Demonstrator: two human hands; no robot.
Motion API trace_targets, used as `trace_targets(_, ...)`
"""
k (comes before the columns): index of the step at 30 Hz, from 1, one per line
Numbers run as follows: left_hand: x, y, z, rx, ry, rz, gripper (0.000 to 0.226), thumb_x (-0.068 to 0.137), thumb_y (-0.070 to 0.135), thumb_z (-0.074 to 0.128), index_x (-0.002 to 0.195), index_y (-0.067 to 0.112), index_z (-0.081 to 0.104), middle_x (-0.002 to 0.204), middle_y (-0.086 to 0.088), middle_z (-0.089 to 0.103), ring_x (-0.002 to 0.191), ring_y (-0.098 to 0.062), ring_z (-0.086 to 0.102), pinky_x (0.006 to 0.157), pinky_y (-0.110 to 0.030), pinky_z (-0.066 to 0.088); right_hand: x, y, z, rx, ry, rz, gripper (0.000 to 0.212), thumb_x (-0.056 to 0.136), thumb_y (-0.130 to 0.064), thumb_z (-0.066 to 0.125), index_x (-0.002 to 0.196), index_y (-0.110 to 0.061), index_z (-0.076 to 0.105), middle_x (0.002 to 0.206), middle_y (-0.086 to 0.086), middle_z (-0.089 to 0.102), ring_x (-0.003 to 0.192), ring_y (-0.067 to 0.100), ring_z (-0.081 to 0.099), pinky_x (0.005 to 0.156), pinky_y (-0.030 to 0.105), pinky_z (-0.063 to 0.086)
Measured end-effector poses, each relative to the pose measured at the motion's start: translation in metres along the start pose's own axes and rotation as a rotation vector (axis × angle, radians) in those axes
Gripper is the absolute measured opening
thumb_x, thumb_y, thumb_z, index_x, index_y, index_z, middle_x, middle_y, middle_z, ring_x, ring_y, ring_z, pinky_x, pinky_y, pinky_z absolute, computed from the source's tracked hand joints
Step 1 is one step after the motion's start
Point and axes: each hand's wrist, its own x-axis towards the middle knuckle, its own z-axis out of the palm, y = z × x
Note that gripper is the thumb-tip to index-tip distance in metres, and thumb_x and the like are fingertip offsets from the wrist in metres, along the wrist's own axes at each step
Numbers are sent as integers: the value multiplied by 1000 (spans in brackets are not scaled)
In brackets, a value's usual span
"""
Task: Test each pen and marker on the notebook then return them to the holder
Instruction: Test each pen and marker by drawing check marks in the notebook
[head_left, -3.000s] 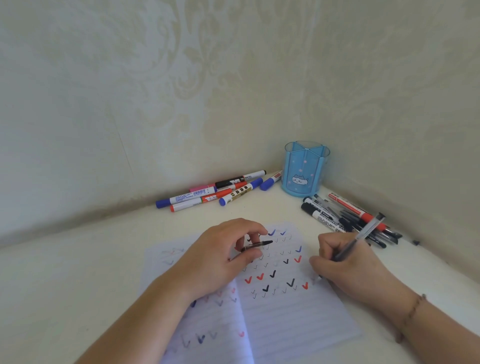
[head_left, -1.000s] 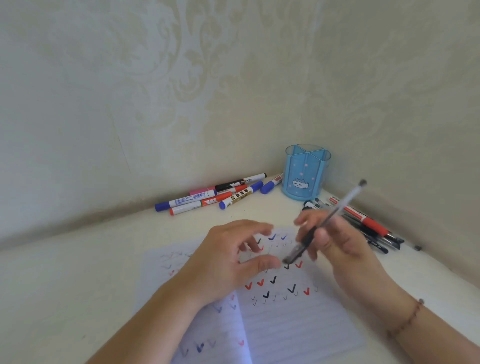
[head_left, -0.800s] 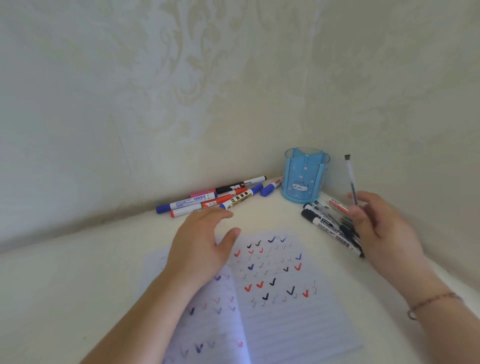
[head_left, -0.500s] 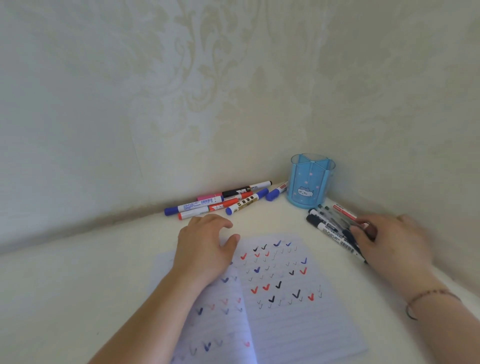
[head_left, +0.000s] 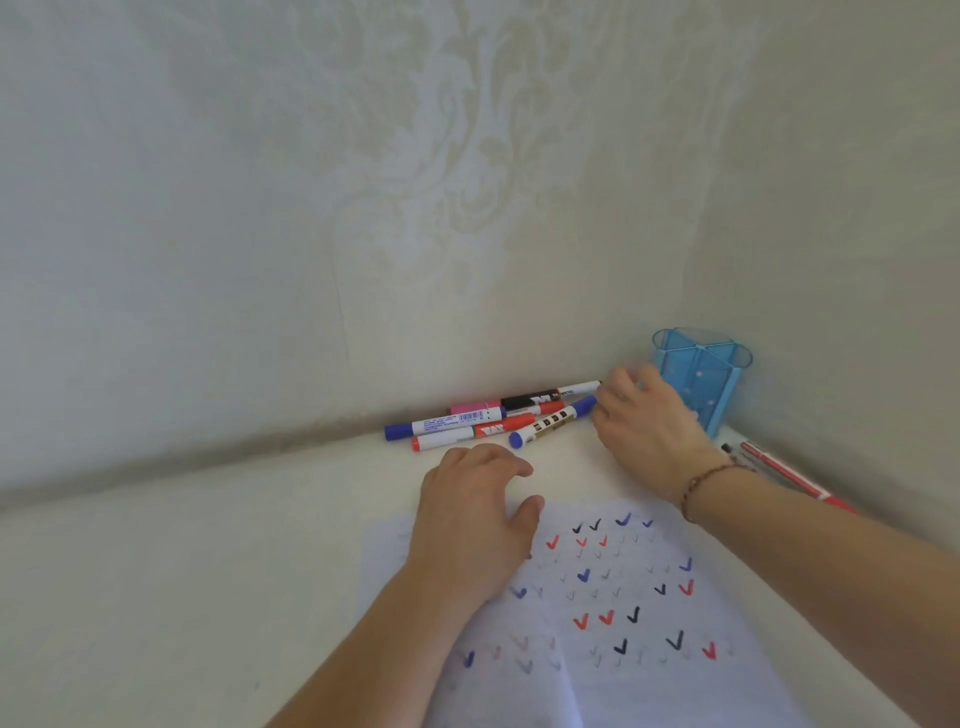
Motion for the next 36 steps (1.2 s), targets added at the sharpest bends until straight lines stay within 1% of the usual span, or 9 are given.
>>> trace_targets(4,-1,-3,1,-16,34,24,34,92,45,58,125,37,59,134,20,51,128,-3,39,106,-19,25,26,-3,8,-112,11,-54,22,91,-21,48,109,-13,59,104,4,63,105,30,43,83,41,32)
trace_targets(16,-2,1,-2,-49,1,15,31,93,44,57,123,37,59,132,20,54,124,-2,41,105,-19,27,25,-5,28,20,125,-154,17,84,-19,65,101,-14,65,89,1,67,98,28,49,88,42,31)
trace_targets(19,-2,1,-2,-75,-3,3,29,93,43,57,121,36,60,128,19,56,122,-2,42,106,-20,30,23,2,39,40,308,-114,11,72,-5,63,76,-15,69,65,0,58,77,26,51,74,39,29)
trace_targets(21,-2,2,-3,-88,-8,-5,28,93,43,57,120,36,61,128,19,57,121,-2,43,106,-20,31,18,3,48,86,430,-93,31,75,3,40,74,-12,67,66,3,54,72,27,51,72,39,31)
trace_targets(23,-2,3,-4,-97,-21,-20,28,94,43,56,120,36,61,127,20,57,121,-2,44,107,-21,32,9,4,49,94,542,-60,36,76,5,31,75,-10,63,71,5,54,73,28,52,71,41,35)
trace_targets(25,-1,5,-4,-119,-22,-26,26,94,45,55,117,36,63,124,20,59,118,-2,47,108,-25,35,-1,7,45,146,650,28,23,78,6,45,76,-11,61,72,5,54,71,28,52,68,40,36)
trace_targets(28,-1,3,-3,-281,23,6,28,95,49,50,103,33,70,108,20,67,105,-1,56,98,-32,47,-26,12,27,349,855,167,4,86,-10,66,82,-12,66,77,3,63,68,28,58,63,38,33)
trace_targets(32,-6,8,-6,-466,-12,71,59,92,69,29,95,32,74,95,16,72,94,2,61,87,-27,49,-72,1,-22,447,1119,158,11,83,-25,76,86,-15,74,80,-2,71,69,26,65,57,35,37)
trace_targets(36,-8,12,-10,-614,-30,39,57,87,74,31,70,35,69,67,7,64,68,-9,59,70,-34,48,-92,-25,-40,478,1226,15,19,78,-21,79,93,-12,70,78,2,69,73,28,63,55,34,33)
